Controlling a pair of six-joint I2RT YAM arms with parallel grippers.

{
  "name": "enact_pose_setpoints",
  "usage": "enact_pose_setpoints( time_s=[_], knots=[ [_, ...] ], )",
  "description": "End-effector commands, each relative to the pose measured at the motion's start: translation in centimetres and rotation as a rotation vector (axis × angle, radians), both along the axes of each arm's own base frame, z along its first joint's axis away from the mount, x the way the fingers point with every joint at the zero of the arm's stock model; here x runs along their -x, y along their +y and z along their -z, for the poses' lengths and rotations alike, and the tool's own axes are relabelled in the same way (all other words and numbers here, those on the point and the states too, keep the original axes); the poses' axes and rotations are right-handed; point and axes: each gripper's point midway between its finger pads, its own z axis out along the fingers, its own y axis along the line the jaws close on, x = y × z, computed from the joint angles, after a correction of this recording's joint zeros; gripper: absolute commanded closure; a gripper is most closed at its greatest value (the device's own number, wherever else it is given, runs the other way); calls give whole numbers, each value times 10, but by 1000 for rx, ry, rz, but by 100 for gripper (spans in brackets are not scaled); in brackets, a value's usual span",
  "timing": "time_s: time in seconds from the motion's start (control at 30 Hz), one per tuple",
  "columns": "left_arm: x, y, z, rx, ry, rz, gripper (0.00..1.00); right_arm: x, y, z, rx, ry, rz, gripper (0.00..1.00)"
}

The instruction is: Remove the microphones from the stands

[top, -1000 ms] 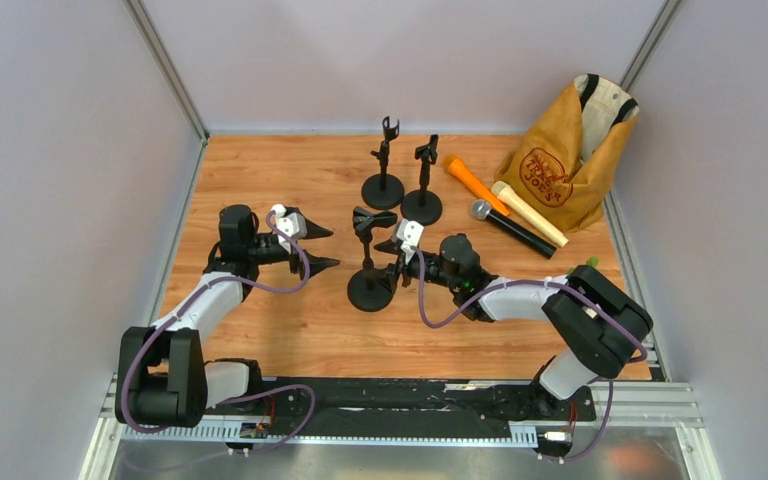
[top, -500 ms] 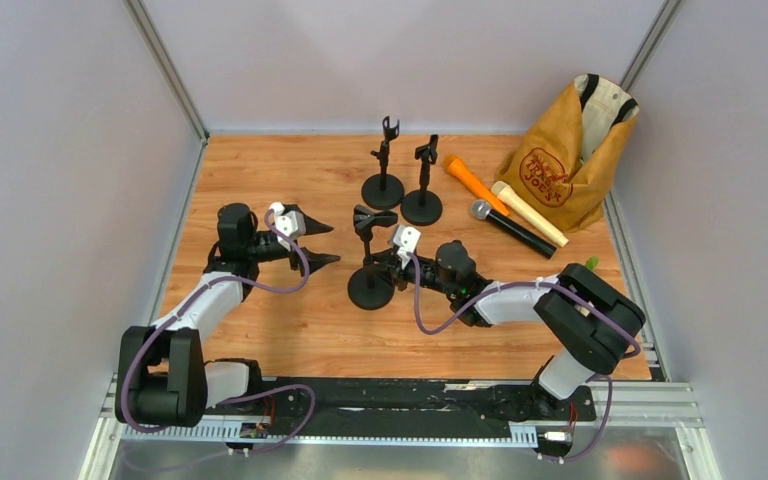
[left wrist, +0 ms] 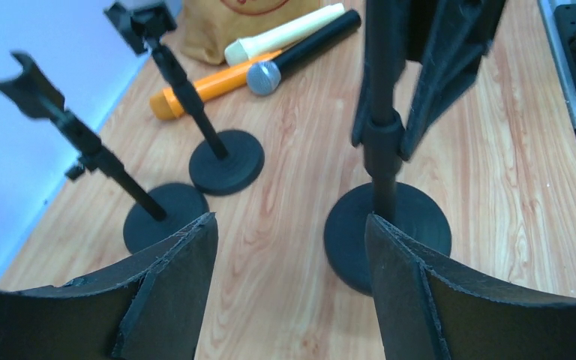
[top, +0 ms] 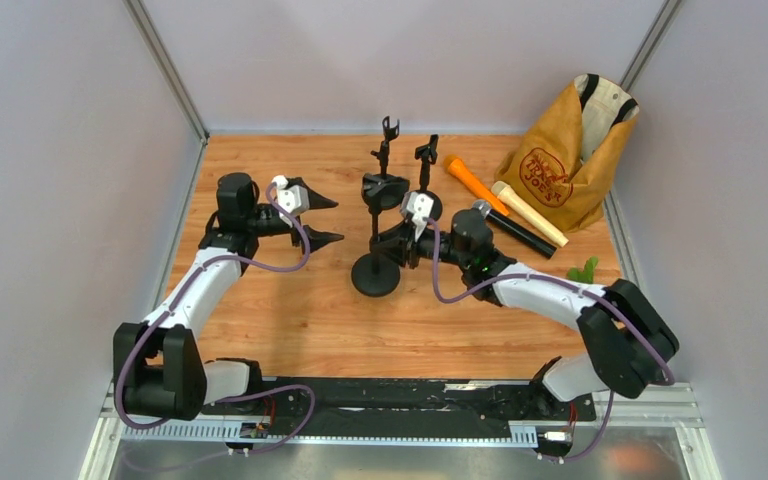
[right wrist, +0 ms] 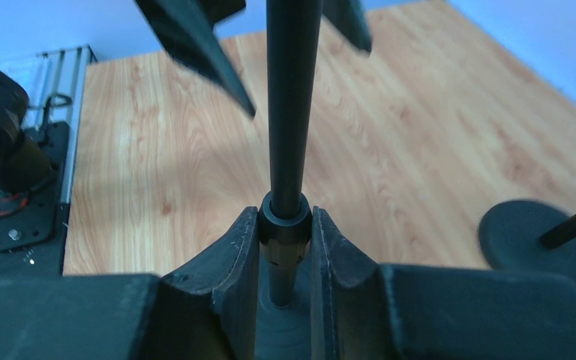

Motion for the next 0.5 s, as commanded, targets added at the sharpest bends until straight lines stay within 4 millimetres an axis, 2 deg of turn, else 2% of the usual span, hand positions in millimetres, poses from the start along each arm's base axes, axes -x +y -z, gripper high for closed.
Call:
enact_pose_setpoints(
  time_s=[0.0,0.13,0.23,0.33,0.47],
  knots=[
    [14,-18,-27,5,-59,100,22,7,-7,-105,-130,-119,-87,100],
    [33,-43,-41,13,-52,194,21,8,-16,-135,-143,-124,-118,100],
    [44,-59,-46,18,-30,236,21,15,-18,-147,-154,-119,-148,100],
    [57,-78,-44,23,3,277,20,24,-19,-151,-185,-112,-179,100],
    [68,-92,-43,49,55,309,20,33,-21,-149,-195,-109,-208,100]
  ],
)
